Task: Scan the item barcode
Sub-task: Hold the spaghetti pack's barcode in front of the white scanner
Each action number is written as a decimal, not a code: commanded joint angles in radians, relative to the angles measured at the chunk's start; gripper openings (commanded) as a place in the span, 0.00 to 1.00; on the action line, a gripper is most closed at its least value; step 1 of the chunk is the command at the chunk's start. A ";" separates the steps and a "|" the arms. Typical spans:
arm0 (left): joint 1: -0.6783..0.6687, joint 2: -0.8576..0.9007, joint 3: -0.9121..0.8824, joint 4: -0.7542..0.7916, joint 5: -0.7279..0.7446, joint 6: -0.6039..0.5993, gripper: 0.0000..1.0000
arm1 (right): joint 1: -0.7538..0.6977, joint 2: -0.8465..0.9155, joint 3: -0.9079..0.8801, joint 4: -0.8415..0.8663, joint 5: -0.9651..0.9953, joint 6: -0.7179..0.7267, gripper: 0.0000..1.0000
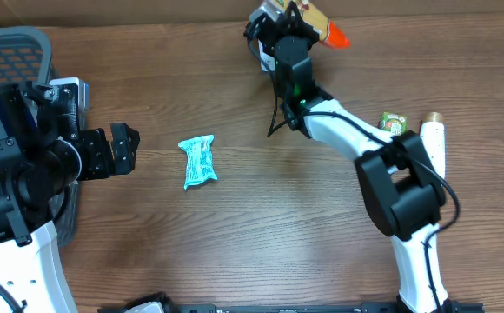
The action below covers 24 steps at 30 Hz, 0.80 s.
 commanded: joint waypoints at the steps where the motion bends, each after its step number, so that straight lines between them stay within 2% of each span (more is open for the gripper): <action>1: 0.004 0.003 -0.004 0.001 0.012 0.019 1.00 | -0.002 0.013 0.050 0.110 -0.106 -0.225 0.04; 3: 0.004 0.003 -0.004 0.001 0.012 0.019 1.00 | -0.001 0.034 0.050 0.114 -0.123 -0.274 0.04; 24: 0.004 0.003 -0.004 0.001 0.012 0.019 1.00 | 0.055 0.043 0.050 0.109 -0.156 -0.270 0.04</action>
